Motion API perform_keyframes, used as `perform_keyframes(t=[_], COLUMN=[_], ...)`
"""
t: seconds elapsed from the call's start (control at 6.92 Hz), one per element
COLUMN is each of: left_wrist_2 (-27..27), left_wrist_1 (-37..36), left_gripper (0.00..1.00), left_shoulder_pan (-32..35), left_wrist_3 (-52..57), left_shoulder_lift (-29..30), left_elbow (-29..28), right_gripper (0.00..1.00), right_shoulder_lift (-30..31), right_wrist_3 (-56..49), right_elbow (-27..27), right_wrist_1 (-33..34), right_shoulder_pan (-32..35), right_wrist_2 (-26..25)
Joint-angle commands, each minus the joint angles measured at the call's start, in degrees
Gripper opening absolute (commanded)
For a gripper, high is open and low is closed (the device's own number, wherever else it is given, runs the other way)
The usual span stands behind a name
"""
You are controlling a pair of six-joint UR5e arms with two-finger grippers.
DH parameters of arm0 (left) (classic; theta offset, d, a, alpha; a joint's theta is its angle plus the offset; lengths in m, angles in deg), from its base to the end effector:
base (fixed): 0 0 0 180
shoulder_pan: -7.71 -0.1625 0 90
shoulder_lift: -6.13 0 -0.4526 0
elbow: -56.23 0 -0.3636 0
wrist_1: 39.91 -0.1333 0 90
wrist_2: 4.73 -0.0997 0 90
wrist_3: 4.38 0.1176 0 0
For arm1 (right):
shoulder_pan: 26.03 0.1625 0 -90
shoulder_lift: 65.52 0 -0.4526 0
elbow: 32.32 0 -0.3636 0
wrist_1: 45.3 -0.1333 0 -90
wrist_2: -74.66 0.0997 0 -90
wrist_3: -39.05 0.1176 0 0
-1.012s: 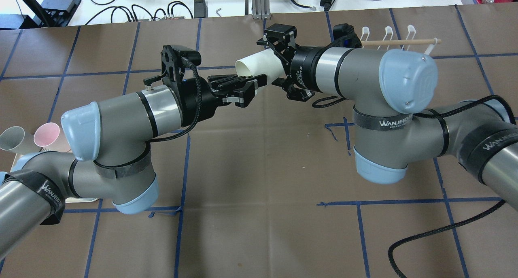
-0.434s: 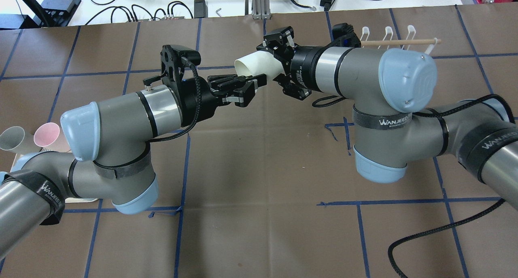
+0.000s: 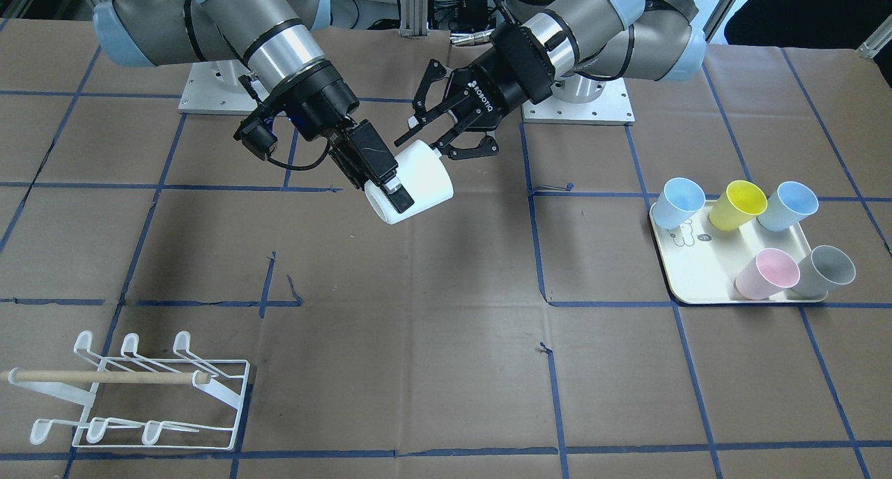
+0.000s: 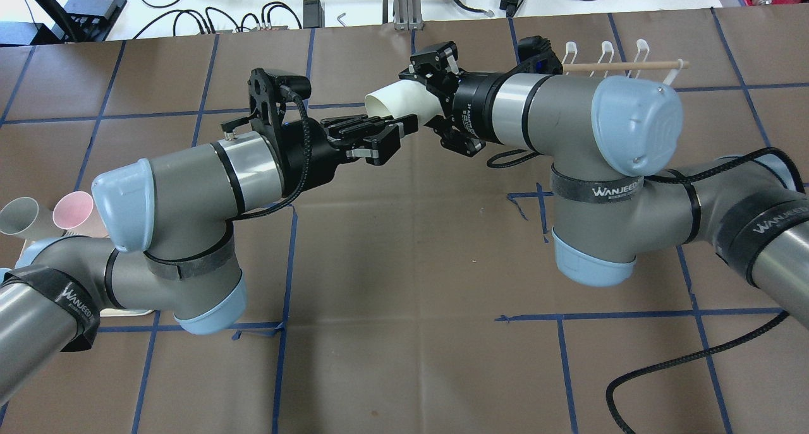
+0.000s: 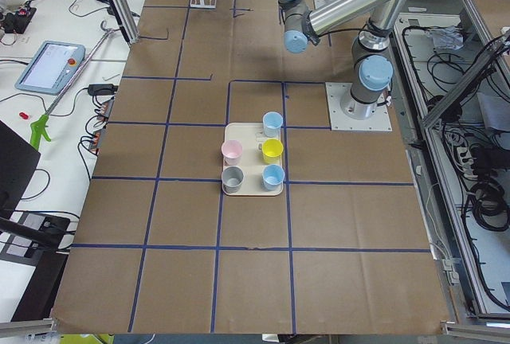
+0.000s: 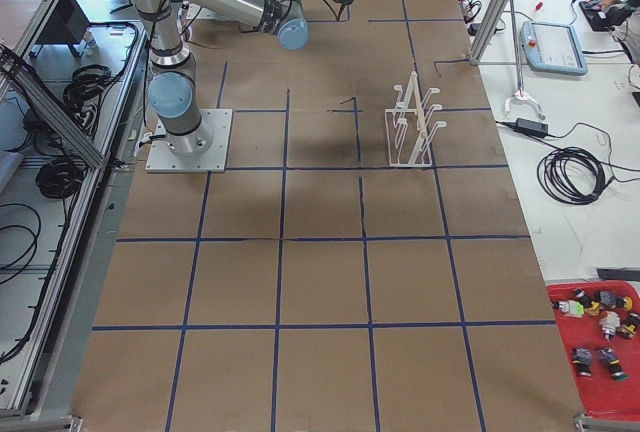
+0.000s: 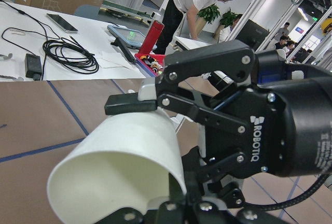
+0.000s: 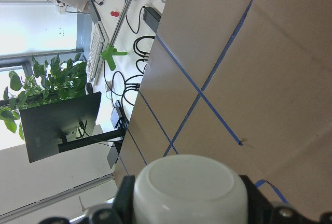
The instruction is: Transfer IKEA cup to right arm and place on rack
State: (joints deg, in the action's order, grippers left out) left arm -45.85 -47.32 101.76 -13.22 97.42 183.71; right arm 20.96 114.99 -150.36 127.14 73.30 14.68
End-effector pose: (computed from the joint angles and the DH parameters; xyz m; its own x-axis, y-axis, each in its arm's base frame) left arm -0.2504 -0.3949 0.4322 -0.6090 0.6002 0.5186 -0.0575 0.6187 -0.7835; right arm 0.2673 -0.4420 0.4370 -0.2915 0.4768 -0.8293 0.7429 0.6590 0.1177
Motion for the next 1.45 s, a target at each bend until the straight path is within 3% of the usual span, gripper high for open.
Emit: perform_keyframes(t=[0.0,0.14,0.43,0.72,0.87,1.01,1.16,1.3], left_wrist_2=[-1.86,-1.95,-2.12,-1.95,-2.12,-5.26,-15.47,-22.27], left_wrist_1=[-0.07,-0.07,0.45,4.91,13.38,24.95,35.16,48.23], left_gripper=[0.93,0.99,1.0,0.99,1.0,0.99,0.99,0.99], left_shoulder_pan=[-0.01,-0.01,-1.41,-7.79,-10.87,-12.12,-12.05,-11.96], left_wrist_3=[-3.79,-4.77,-5.13,-5.31,-5.31,-5.14,-5.14,-5.14], left_shoulder_lift=[0.29,-0.49,-1.2,-5.83,-9.6,-12.86,-12.63,-11.85], left_elbow=[-0.21,0.05,0.4,3.45,3.13,1.04,-3.42,-9.38], right_gripper=[0.16,0.14,0.1,0.09,0.08,0.08,0.08,0.08], right_shoulder_lift=[0.0,-0.09,-2.79,-6.23,-8.07,-10.26,-12.54,-15.0], right_wrist_3=[-0.01,-0.1,-2.28,-11.74,-16.57,-24.28,-32.19,-41.4], right_elbow=[0.09,0.52,3.76,8.24,10.09,12.19,14.04,16.32], right_wrist_1=[0.0,0.0,1.05,4.99,5.45,7.45,8.08,10.61], right_shoulder_pan=[-0.02,-0.1,-1.15,-5.79,-7.3,-7.48,-7.66,-7.84], right_wrist_2=[-0.22,-0.4,-0.31,-1.27,-4.59,-12.1,-17.48,-22.32])
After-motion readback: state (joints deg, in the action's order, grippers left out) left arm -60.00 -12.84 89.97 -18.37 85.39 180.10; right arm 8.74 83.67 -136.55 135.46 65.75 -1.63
